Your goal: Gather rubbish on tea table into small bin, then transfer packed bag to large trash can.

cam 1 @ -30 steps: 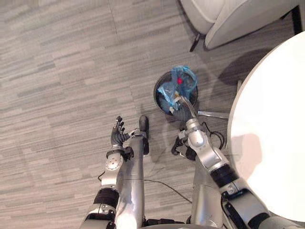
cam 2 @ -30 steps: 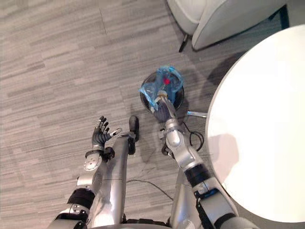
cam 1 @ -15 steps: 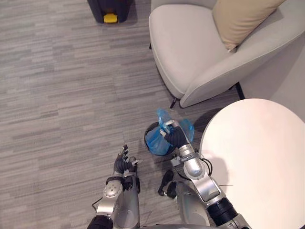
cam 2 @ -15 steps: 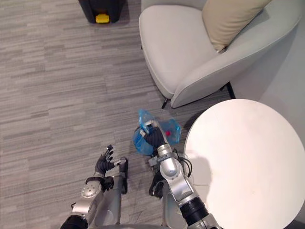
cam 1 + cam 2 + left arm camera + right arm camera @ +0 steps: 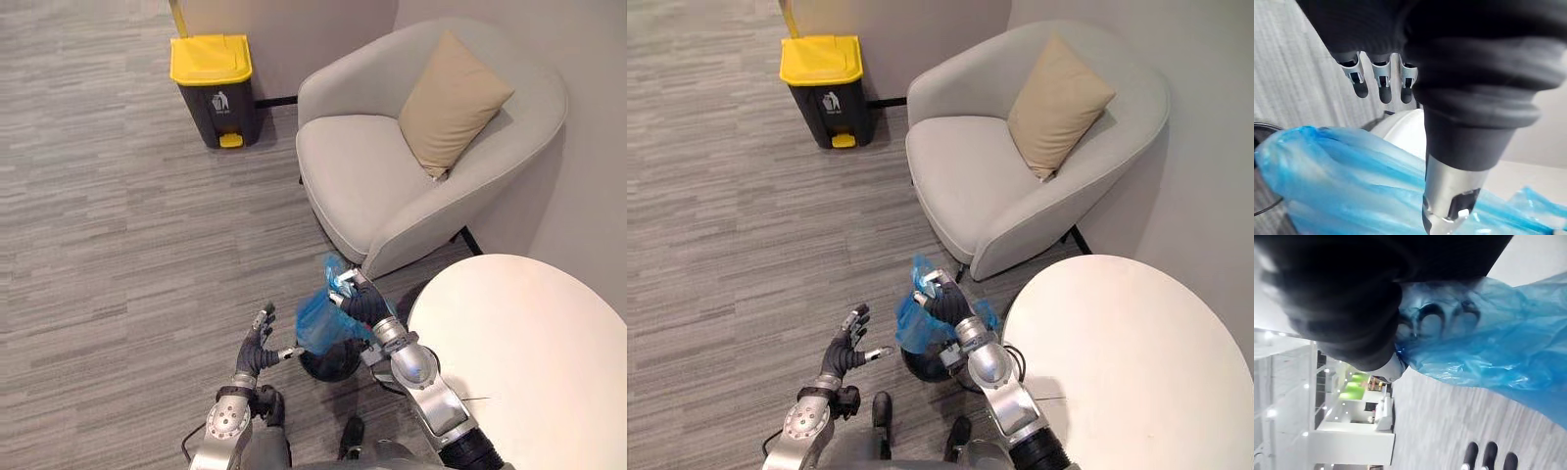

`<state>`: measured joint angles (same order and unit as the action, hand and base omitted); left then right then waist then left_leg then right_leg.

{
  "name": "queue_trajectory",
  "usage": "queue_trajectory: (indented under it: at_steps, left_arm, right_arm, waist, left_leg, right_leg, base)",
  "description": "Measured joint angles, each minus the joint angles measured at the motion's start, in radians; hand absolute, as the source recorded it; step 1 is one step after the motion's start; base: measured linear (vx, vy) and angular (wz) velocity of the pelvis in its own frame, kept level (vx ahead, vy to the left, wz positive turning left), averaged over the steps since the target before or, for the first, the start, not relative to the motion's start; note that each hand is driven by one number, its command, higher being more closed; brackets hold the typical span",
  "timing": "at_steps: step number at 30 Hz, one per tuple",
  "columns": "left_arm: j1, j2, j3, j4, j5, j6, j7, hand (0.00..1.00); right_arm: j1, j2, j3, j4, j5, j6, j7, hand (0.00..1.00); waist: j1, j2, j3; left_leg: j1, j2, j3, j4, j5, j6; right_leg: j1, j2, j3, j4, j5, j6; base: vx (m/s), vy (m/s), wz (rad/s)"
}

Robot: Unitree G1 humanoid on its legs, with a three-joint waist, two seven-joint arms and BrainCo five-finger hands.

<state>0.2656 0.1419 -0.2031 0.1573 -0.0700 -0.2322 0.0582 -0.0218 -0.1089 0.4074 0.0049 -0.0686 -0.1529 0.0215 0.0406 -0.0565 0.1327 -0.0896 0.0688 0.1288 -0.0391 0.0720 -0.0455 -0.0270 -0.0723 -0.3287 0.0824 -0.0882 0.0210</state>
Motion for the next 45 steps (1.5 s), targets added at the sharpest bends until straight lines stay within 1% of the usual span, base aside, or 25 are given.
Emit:
queue_trajectory:
  at_steps: [3,7,11,13,15,17,20,22,27,31,36,39,45]
  left_arm:
    - [-0.002,0.002,-0.001,-0.037,0.029,-0.020,-0.004,0.00]
    - [-0.013,0.011,-0.006,-0.051,0.105,-0.042,-0.005,0.00]
    - [-0.046,0.034,-0.039,-0.051,0.140,-0.043,-0.011,0.00]
    - [-0.054,0.045,-0.071,-0.051,0.158,-0.045,-0.012,0.00]
    - [-0.056,0.049,-0.090,-0.051,0.166,-0.047,-0.013,0.00]
    - [-0.077,0.051,-0.116,-0.050,0.178,-0.047,-0.015,0.00]
    - [-0.108,0.051,-0.146,-0.044,0.202,-0.048,-0.015,0.00]
    - [-0.132,0.049,-0.156,-0.012,0.223,-0.048,-0.015,0.00]
    - [-0.161,0.048,-0.159,0.071,0.261,-0.042,-0.011,0.00]
    - [-0.179,0.046,-0.160,0.113,0.282,-0.035,-0.007,0.00]
    - [-0.200,0.044,-0.161,0.169,0.302,-0.024,0.011,0.00]
    - [-0.202,0.040,-0.161,0.181,0.309,-0.018,0.017,0.00]
    - [-0.207,0.022,-0.161,0.199,0.319,-0.017,0.061,0.00]
  right_arm:
    - [0.001,-0.009,0.011,-0.002,0.040,0.000,0.013,1.00]
    - [-0.005,-0.035,0.040,-0.031,0.078,-0.002,0.050,1.00]
    - [-0.036,-0.042,0.043,-0.032,0.100,-0.007,0.066,1.00]
    - [-0.042,-0.048,0.048,-0.032,0.108,-0.007,0.072,1.00]
    - [-0.057,-0.061,0.066,-0.032,0.124,-0.007,0.074,1.00]
    - [-0.071,-0.067,0.074,-0.032,0.155,-0.007,0.084,1.00]
    - [-0.076,-0.067,0.080,-0.032,0.187,-0.007,0.090,1.00]
    - [-0.095,-0.067,0.082,-0.032,0.211,-0.007,0.091,1.00]
    - [-0.145,-0.068,0.082,-0.032,0.266,-0.007,0.092,1.00]
    - [-0.152,-0.072,0.082,-0.083,0.306,-0.007,0.092,1.00]
    - [-0.219,-0.073,0.085,-0.112,0.398,-0.019,0.092,1.00]
    - [-0.240,-0.073,0.120,-0.127,0.435,-0.021,0.092,1.00]
    - [-0.248,-0.064,0.176,-0.151,0.508,-0.021,0.091,1.00]
  waist:
    - [-0.002,0.014,-0.024]
    - [-0.004,0.017,-0.040]
    - [-0.009,0.018,-0.043]
    - [-0.014,0.022,-0.065]
    - [-0.026,0.031,-0.085]
    - [-0.026,0.037,-0.088]
    - [-0.026,0.038,-0.094]
    - [-0.028,0.041,-0.099]
    - [-0.028,0.041,-0.099]
    - [-0.028,0.041,-0.099]
    - [-0.031,0.039,-0.101]
    - [-0.031,0.034,-0.111]
    - [-0.029,0.024,-0.125]
  left_leg:
    - [0.024,-0.003,0.007,-0.022,0.003,0.004]
    - [0.051,-0.006,0.011,-0.033,0.007,0.008]
    - [0.067,-0.009,0.011,-0.034,0.009,0.011]
    - [0.068,-0.010,0.015,-0.041,0.013,0.011]
    - [0.069,-0.011,0.018,-0.053,0.021,0.013]
    - [0.074,-0.010,0.025,-0.052,0.021,0.014]
    - [0.086,-0.008,0.029,-0.054,0.021,0.014]
    - [0.087,-0.004,0.036,-0.054,0.021,0.013]
    - [0.086,0.004,0.038,-0.055,0.023,0.010]
    - [0.084,0.005,0.038,-0.055,0.023,0.009]
    - [0.084,0.005,0.038,-0.055,0.025,0.011]
    - [0.084,0.005,0.037,-0.055,0.025,0.010]
    - [0.085,0.005,0.037,-0.055,0.026,0.010]
  right_leg:
    - [0.011,-0.001,0.008,-0.001,0.002,0.003]
    - [0.027,-0.001,0.017,-0.002,0.003,0.005]
    - [0.042,0.000,0.021,-0.002,0.004,0.006]
    - [0.042,0.000,0.029,-0.018,0.012,0.008]
    - [0.045,0.002,0.032,-0.035,0.024,0.008]
    - [0.050,0.007,0.043,-0.045,0.032,0.007]
    - [0.057,0.013,0.052,-0.047,0.033,0.007]
    - [0.055,0.017,0.061,-0.047,0.036,0.003]
    - [0.043,0.023,0.076,-0.050,0.041,-0.004]
    - [0.043,0.030,0.082,-0.051,0.044,-0.006]
    - [0.043,0.030,0.087,-0.052,0.049,-0.006]
    - [0.042,0.030,0.088,-0.052,0.050,-0.006]
    - [0.043,0.030,0.089,-0.052,0.051,-0.006]
  base:
    - [-0.01,0.026,-0.09]
    - [0.00,0.017,-0.04]
    - [-0.01,0.008,-0.02]
    - [-0.01,0.025,-0.06]
    - [0.01,0.026,-0.06]
    - [-0.01,0.014,-0.13]
    - [-0.02,0.002,-0.09]
    - [-0.03,0.000,-0.12]
    - [-0.02,-0.001,-0.09]
    - [0.02,-0.008,-0.06]
    - [0.01,0.004,-0.02]
    - [0.00,0.000,0.00]
    - [0.00,0.000,0.00]
